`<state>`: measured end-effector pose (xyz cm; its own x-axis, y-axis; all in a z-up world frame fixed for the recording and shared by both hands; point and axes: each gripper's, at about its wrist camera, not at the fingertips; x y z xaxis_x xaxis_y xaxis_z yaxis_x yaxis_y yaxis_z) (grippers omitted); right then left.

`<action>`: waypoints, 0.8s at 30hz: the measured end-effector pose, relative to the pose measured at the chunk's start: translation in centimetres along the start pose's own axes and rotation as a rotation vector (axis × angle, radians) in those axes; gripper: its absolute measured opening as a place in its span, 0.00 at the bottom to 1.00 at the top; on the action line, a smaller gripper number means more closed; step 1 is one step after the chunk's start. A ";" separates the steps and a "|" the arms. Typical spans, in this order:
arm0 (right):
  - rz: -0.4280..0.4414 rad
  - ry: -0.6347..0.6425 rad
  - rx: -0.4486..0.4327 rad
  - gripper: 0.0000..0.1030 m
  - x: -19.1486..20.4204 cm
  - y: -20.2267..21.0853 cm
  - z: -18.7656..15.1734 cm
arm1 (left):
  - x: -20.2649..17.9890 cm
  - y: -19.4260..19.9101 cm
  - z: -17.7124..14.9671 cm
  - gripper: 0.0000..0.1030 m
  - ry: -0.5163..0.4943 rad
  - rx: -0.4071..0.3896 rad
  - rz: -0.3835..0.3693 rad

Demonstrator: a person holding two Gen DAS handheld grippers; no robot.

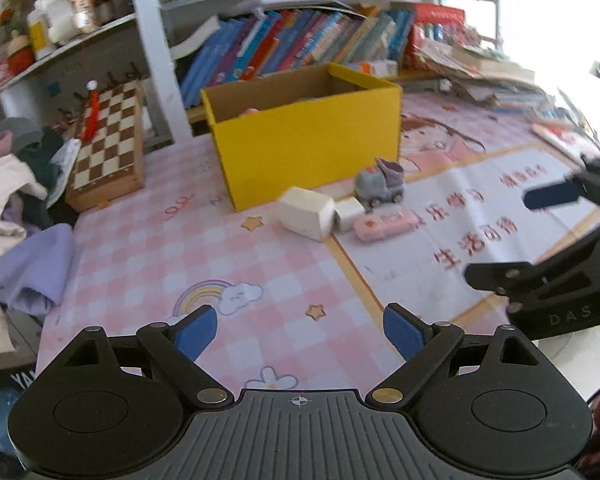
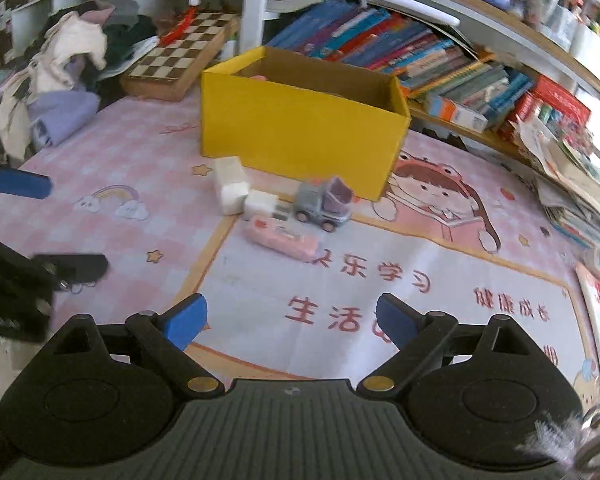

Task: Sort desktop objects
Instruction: 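Withdraw both tools from the box back toward the remaining objects, then reach the right tool to the pink eraser while the left tool approaches the white block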

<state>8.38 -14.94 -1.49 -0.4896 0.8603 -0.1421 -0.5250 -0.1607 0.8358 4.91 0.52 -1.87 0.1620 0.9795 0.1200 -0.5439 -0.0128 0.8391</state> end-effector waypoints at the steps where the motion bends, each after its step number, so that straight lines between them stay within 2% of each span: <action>1: -0.001 0.006 0.000 0.89 0.1 0.0 0.1 | -0.1 0.0 0.0 0.90 -0.007 -0.001 -0.001; 14: 0.026 0.032 0.067 0.91 -0.2 -1.4 1.2 | 1.0 -0.9 0.9 0.90 0.049 -0.006 -0.030; 24: 0.018 0.017 0.057 0.89 -1.6 -1.9 2.2 | 0.9 -1.7 2.1 0.90 0.063 0.000 -0.040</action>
<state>11.69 -14.93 -1.72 -0.5109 0.8488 -0.1357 -0.4759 -0.1478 0.8670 7.75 1.04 -2.09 0.1317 0.9899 0.0527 -0.5378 0.0267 0.8427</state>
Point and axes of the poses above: each gripper's, at about its wrist camera, not at the fingertips, and y roughly against the way its jaws point, x to its left, z to its top, and after that the axes turned 13 degrees about x, right-handed
